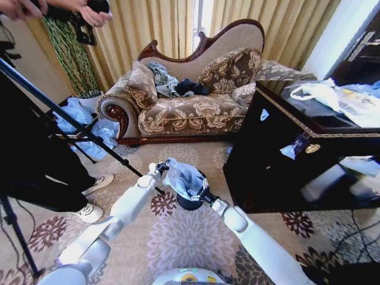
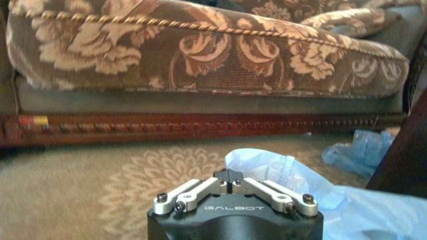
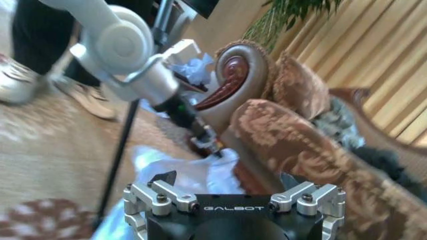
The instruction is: Place a garbage bag over the trash bin.
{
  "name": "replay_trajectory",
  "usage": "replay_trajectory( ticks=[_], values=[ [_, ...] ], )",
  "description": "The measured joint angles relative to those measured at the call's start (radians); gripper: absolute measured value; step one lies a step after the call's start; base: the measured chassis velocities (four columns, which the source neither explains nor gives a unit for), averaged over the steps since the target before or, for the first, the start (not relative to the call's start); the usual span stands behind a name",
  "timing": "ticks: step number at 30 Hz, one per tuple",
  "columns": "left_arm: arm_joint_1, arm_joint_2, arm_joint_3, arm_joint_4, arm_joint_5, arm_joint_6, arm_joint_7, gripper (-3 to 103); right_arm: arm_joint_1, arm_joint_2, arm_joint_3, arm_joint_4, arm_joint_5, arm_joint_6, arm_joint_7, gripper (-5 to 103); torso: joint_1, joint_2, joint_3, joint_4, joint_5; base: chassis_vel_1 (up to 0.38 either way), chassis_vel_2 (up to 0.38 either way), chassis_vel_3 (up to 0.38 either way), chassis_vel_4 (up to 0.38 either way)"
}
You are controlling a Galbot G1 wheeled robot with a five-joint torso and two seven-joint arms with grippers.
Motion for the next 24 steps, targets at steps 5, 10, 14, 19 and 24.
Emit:
replay_trajectory(
  ticks=[5,10,14,19,24],
  values=[
    [0.006,-0.014,-0.027,0.009,-0.047,0.018,0.006,0,0.071,0.085,-0.018,-0.12,-0.143,0.007,0.087,100,0.0,0.0,0.0,-0.0001,0.0004,0.0,0.0,0.0,0.0],
    [0.019,-0.017,-0.041,-0.005,-0.057,0.024,0.008,0,0.131,0.184,-0.02,-0.243,-0.277,0.01,0.144,100,0.0,0.0,0.0,0.0001,0.0002,0.0,0.0,0.0,0.0],
    [0.023,-0.017,-0.049,-0.022,-0.074,0.031,0.008,0,0.174,0.251,-0.001,-0.361,-0.377,0.025,0.185,100,0.0,0.0,0.0,-0.0001,-0.0001,0.0,0.0,0.0,0.0],
    [0.033,-0.016,-0.057,-0.043,-0.088,0.036,0.009,0,0.217,0.335,0.048,-0.512,-0.51,0.049,0.242,100,0.0,0.0,0.0,-0.0001,-0.0001,0.0,0.0,0.0,0.0],
    [0.045,-0.011,-0.06,-0.063,-0.097,0.039,0.011,0,0.245,0.389,0.093,-0.612,-0.622,0.067,0.271,100,0.0,0.0,0.0,0.0,0.0002,0.0,0.0,0.0,0.0]
  ],
)
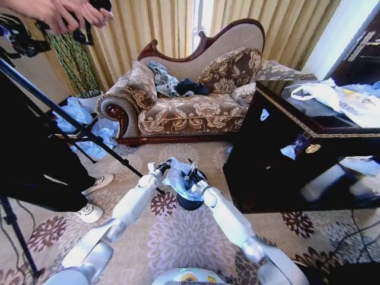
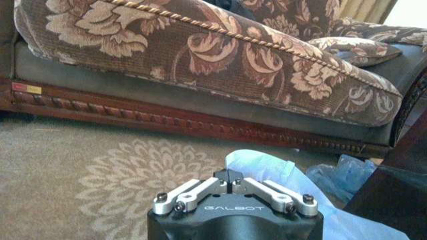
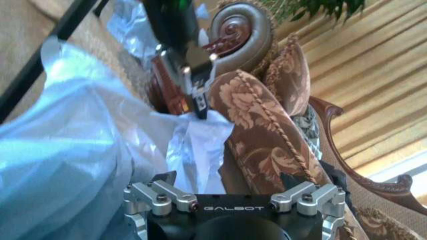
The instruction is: Place a garbage bag over the trash bin.
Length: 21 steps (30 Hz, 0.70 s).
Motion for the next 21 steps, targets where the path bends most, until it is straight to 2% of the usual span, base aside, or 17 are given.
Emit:
replay_trajectory(
  ticks=[9,21],
  values=[
    [0.021,0.019,-0.007,-0.055,-0.023,0.006,0.003,0,0.04,0.022,0.038,-0.024,-0.146,-0.032,-0.001,100,0.0,0.0,0.0,-0.0001,0.0,0.0,0.0,0.0,0.0],
    [0.001,0.011,-0.016,-0.016,-0.036,-0.011,0.013,0,0.101,0.032,0.099,-0.068,-0.232,-0.029,0.005,100,0.0,0.0,0.0,-0.0001,0.0001,0.0,0.0,0.0,0.0]
  ],
)
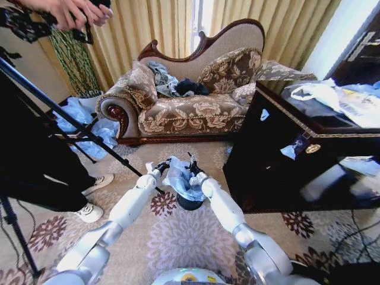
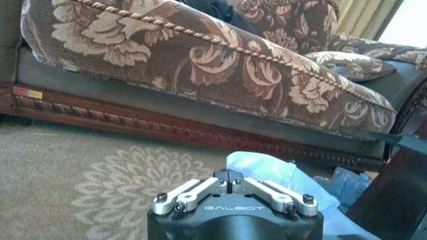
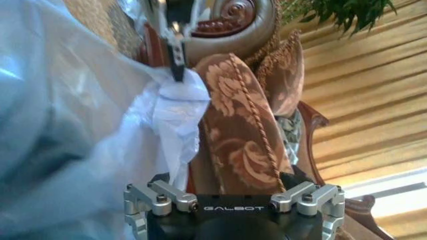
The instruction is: Place a garbage bag over the trash bin.
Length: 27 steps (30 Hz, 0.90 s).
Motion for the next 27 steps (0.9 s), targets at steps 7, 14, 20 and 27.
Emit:
replay_trajectory(
  ticks=[7,14,20,27],
  values=[
    [-0.006,-0.009,-0.016,0.021,0.002,-0.013,0.009,0,0.041,-0.004,0.066,-0.074,-0.051,0.04,0.036,100,0.0,0.0,0.0,-0.0001,0.0,0.0,0.0,0.0,0.0],
    [-0.01,-0.013,-0.026,0.036,0.004,-0.02,0.015,0,0.063,-0.013,0.113,-0.125,-0.1,0.08,0.084,100,0.0,0.0,0.0,0.0,0.0001,0.0,0.0,0.0,0.0],
    [-0.015,-0.02,-0.035,0.059,0.002,-0.029,0.021,0,0.077,-0.032,0.13,-0.155,-0.107,0.107,0.112,100,0.0,0.0,0.0,0.0,0.0001,0.0,0.0,0.0,0.0],
    [-0.009,-0.034,-0.028,0.08,0.002,-0.033,0.021,0,0.021,-0.076,0.114,-0.124,-0.059,0.126,0.09,100,0.0,0.0,0.0,-0.0002,0.0,0.0,0.0,0.0,0.0]
  ],
)
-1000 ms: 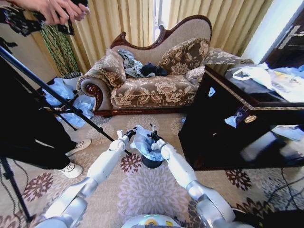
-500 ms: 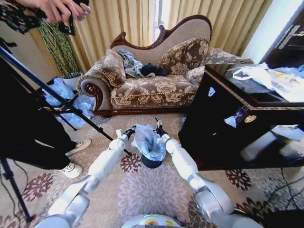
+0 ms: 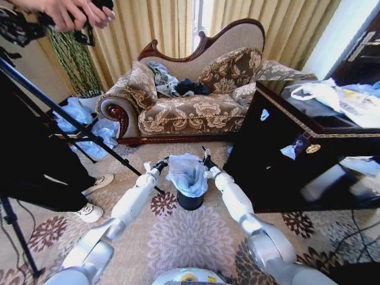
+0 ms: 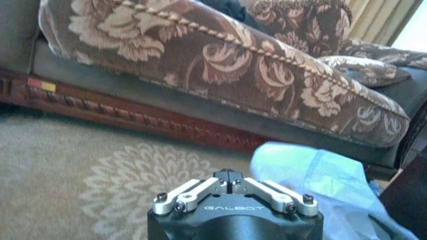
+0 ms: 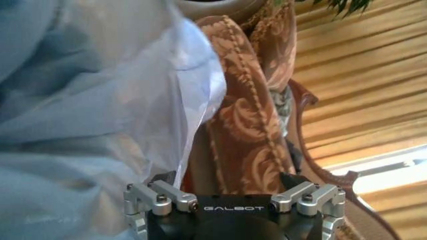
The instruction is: Place a garbage bag over the trash bin.
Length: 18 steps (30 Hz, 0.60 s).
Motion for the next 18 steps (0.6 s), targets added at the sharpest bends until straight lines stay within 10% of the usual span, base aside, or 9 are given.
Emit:
replay_trajectory(
  ticks=[10,18],
  values=[
    [0.015,-0.01,0.008,0.009,0.005,-0.005,0.004,0,-0.04,-0.016,0.012,0.004,0.041,0.026,-0.021,100,0.0,0.0,0.0,0.0001,-0.0001,0.0,0.0,0.0,0.0],
    [0.117,0.084,-0.013,-0.219,0.009,0.052,-0.039,0,-0.072,-0.052,-0.008,0.078,0.115,0.019,-0.059,100,0.0,0.0,0.0,0.0002,-0.0002,0.0,0.0,0.0,0.0]
  ],
)
